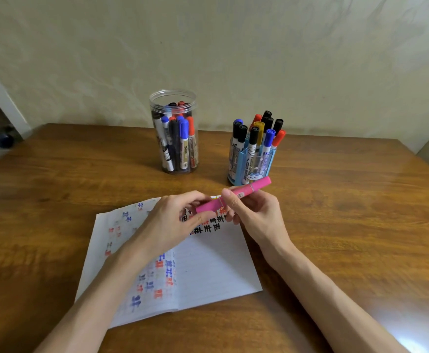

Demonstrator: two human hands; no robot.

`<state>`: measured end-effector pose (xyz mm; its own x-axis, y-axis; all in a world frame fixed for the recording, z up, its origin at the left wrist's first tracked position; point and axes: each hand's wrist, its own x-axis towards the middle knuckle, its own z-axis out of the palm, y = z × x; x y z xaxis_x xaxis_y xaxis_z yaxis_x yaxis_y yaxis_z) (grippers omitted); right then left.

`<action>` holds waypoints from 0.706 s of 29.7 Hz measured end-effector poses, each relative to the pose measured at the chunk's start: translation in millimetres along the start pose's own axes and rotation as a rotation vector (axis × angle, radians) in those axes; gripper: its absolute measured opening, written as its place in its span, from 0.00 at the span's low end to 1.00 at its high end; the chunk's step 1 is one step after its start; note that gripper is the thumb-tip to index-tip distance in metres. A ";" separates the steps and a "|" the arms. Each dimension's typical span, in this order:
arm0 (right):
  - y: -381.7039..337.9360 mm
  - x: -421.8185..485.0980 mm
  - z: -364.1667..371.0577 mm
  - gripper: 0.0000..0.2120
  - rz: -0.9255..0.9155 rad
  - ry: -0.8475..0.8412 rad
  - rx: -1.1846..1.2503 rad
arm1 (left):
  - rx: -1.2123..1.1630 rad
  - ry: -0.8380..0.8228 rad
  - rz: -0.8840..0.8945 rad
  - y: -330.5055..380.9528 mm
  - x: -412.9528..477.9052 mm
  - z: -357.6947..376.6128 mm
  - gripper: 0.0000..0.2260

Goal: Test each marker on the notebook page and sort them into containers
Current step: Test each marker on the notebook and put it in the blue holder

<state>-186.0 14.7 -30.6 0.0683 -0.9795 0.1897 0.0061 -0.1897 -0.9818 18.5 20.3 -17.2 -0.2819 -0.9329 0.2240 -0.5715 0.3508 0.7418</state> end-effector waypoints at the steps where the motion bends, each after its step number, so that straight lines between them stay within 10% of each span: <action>1: -0.2 0.1 0.2 0.13 0.008 -0.010 -0.008 | -0.004 -0.010 0.001 -1.1 -1.3 0.5 0.17; 21: -14.9 -1.3 -5.0 0.11 -0.046 -0.181 -0.109 | -0.160 -0.205 -0.023 -6.0 -11.0 -9.0 0.16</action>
<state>-191.2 18.5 -16.2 0.2483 -0.9433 0.2203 -0.0938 -0.2498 -0.9637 31.9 27.7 -18.5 -0.4298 -0.8990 0.0848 -0.4549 0.2967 0.8397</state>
